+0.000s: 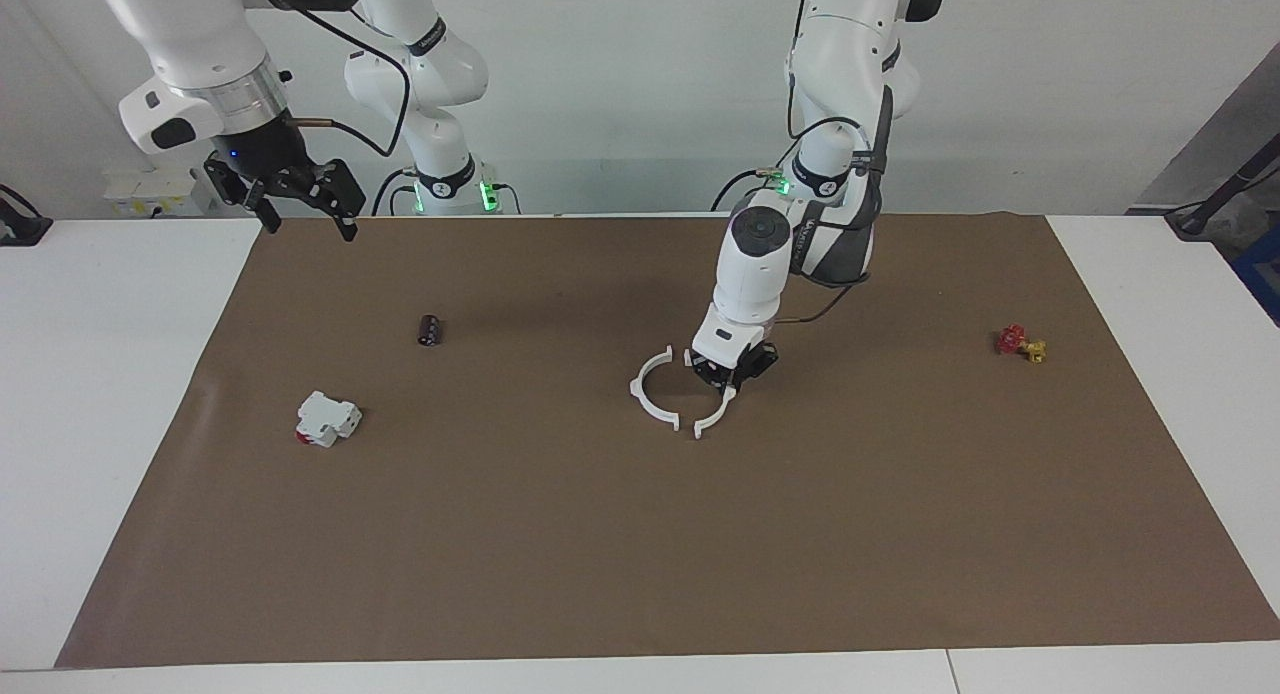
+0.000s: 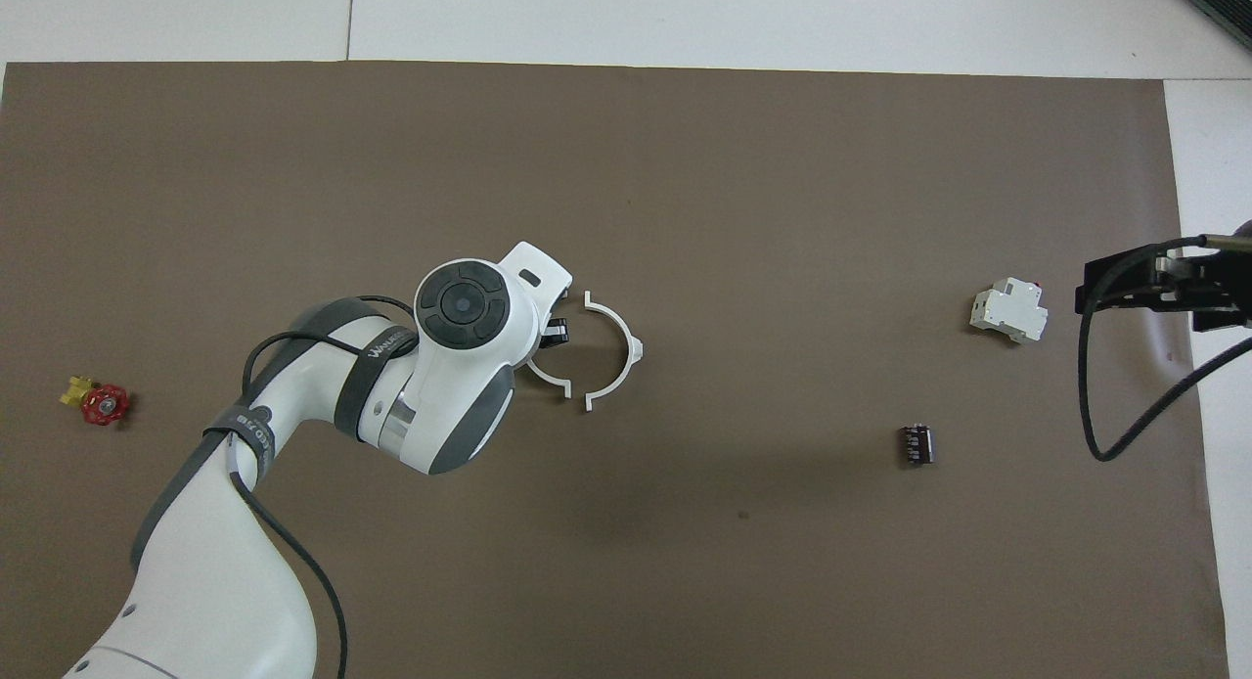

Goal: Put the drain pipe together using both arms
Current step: 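Carry the held half-ring with the left gripper onto the centered half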

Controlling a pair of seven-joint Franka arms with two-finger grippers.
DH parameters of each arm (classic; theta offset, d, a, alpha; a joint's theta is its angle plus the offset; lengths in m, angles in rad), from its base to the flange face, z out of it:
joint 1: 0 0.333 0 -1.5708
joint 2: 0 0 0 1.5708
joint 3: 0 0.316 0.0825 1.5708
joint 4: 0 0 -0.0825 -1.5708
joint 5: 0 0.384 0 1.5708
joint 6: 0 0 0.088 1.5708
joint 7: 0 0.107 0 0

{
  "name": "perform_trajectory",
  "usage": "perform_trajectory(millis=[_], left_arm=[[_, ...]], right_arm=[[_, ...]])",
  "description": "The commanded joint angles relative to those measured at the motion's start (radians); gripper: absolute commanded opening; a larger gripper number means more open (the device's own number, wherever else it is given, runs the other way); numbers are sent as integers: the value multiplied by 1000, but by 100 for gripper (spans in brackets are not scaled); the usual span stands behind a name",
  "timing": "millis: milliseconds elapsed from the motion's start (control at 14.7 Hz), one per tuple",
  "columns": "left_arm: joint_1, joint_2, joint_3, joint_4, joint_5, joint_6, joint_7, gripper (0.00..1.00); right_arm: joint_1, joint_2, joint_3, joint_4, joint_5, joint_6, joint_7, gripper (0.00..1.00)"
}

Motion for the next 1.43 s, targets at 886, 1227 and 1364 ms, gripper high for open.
perform_trajectory(millis=[886, 1227, 1364], left_arm=[[-54, -14, 14, -43, 66, 55, -70, 0], [-59, -13, 14, -43, 64, 59, -68, 0], [-60, -13, 13, -43, 66, 59, -68, 0]], right_arm=[[-23, -7, 5, -3, 22, -7, -27, 100], [-23, -7, 5, -3, 22, -7, -27, 100], [-23, -7, 5, -3, 22, -7, -27, 100]])
